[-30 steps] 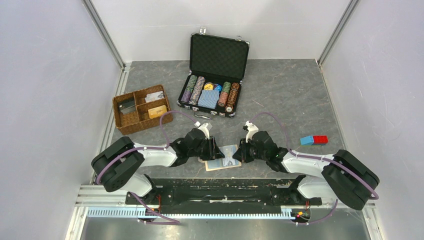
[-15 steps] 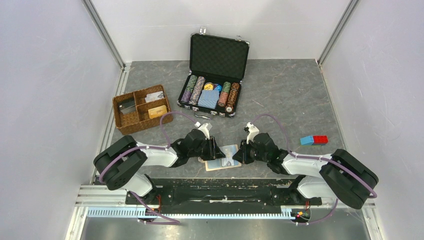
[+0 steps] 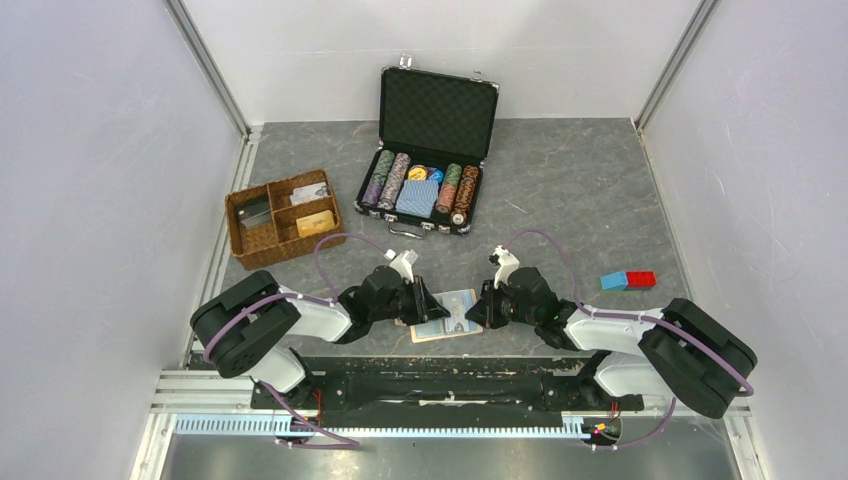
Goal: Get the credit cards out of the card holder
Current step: Remove the credit card from the card holder.
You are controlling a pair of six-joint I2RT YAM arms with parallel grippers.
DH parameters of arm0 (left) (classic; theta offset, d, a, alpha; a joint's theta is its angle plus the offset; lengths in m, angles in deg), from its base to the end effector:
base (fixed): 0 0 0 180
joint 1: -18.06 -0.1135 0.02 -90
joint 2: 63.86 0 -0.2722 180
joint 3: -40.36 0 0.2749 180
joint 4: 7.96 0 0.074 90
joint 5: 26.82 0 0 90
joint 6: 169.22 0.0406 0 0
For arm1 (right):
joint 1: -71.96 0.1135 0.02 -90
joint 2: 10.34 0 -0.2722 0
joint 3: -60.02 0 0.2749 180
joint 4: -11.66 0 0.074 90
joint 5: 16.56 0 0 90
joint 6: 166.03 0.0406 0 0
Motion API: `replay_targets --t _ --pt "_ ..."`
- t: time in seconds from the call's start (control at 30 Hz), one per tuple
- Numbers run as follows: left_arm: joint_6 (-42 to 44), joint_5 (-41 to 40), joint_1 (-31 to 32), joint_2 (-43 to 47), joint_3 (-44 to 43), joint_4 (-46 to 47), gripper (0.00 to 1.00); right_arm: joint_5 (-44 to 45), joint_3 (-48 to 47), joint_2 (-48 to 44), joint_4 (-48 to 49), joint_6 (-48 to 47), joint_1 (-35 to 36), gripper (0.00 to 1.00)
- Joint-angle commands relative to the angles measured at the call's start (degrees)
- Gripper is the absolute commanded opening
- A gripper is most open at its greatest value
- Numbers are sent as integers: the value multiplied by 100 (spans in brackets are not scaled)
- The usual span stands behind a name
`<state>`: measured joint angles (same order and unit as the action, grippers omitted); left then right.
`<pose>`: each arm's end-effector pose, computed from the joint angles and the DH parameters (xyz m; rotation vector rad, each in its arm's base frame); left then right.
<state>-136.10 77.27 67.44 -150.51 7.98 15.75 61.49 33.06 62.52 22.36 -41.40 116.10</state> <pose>0.1632 -0.2055 0.1044 0.0120 2.4024 -1.2721 0.1549 0.1620 0.1106 -0.3218 2.3309 0.9629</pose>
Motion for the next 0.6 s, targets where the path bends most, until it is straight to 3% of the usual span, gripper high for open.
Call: replay_targets --t 0.0,0.2,0.4,0.57 --pt "-382 183 54 -37 112 1021 25 5 91 31 -24 3 25 10" --pt "-432 165 54 -56 152 1108 19 0 87 5 -36 14 24 10" --pt "-541 48 45 -56 232 1159 3 44 99 10 -62 17 25 10" --pt "-546 -9 -33 -47 276 993 2 78 106 47 -72 6 26 10"
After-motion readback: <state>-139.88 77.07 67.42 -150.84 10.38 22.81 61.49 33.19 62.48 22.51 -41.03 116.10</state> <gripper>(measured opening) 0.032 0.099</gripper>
